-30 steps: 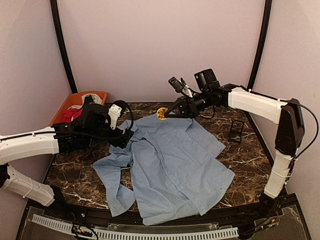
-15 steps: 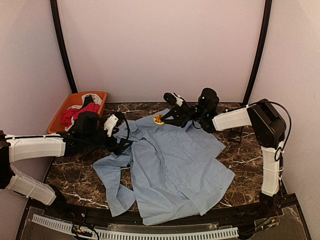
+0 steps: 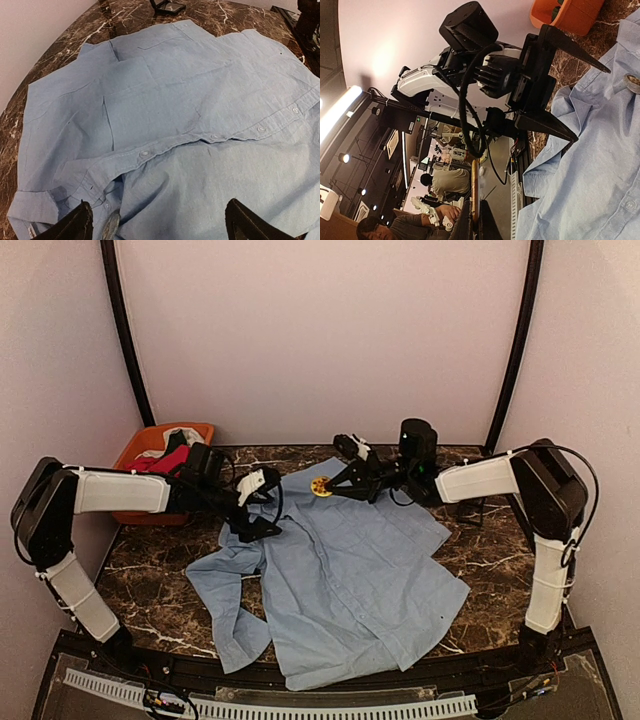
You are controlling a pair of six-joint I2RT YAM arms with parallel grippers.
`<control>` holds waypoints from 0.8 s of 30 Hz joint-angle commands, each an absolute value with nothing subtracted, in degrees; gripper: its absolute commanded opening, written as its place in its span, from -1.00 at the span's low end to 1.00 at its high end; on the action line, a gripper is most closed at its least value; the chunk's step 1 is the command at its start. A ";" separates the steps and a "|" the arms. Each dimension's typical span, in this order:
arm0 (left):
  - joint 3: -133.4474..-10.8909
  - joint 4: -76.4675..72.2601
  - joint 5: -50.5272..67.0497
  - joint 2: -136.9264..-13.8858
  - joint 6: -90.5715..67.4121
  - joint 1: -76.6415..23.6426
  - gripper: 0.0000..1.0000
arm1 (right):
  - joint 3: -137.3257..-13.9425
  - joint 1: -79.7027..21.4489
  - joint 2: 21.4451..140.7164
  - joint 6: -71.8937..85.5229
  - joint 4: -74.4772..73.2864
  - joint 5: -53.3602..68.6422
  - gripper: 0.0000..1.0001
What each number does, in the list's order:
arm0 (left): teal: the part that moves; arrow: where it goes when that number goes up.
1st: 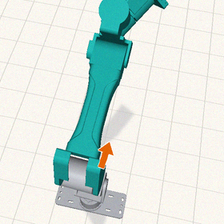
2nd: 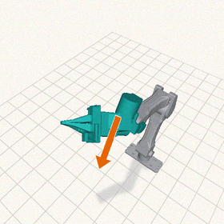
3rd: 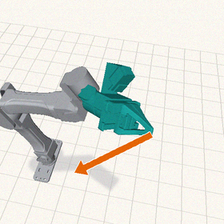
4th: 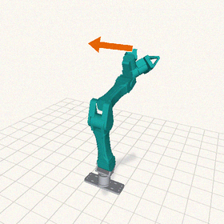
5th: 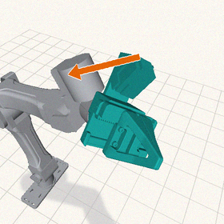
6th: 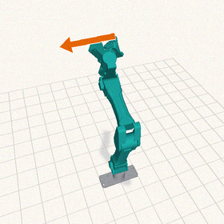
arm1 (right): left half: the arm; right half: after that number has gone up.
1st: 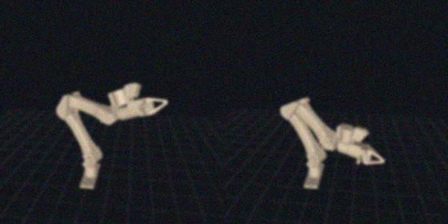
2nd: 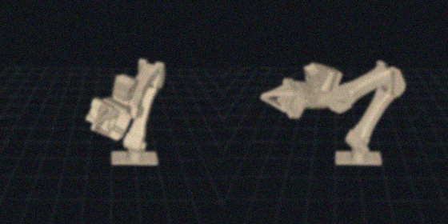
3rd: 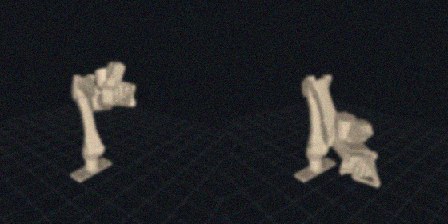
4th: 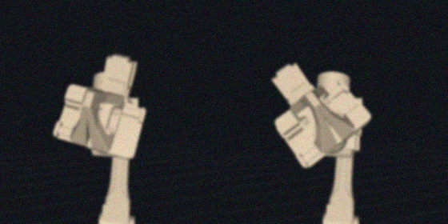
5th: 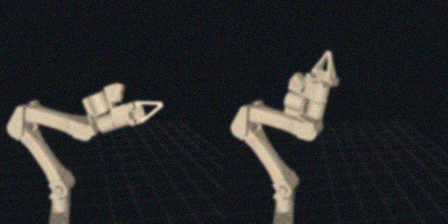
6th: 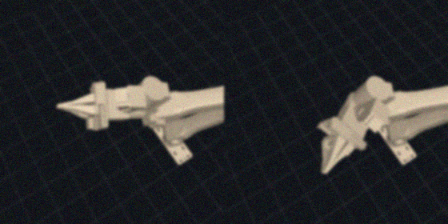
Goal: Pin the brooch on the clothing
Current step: Pick up the clothing with brooches at the center of the board.
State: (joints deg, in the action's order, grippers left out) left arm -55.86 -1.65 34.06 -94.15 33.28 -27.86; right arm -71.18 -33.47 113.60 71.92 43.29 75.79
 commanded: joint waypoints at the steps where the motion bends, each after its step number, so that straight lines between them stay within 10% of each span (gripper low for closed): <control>1: -60.60 8.42 40.49 -98.11 43.73 -27.51 0.77 | -69.50 -33.09 108.93 63.90 35.31 74.33 -1.00; 24: -64.36 7.35 38.64 -105.94 42.58 -27.51 0.01 | -69.15 -34.91 108.40 62.29 32.91 72.12 -1.00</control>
State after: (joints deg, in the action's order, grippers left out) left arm -62.94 7.33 37.91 -104.95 43.27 -27.55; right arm -68.14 -34.33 107.26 62.63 32.45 72.36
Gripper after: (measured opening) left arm 0.521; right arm 0.011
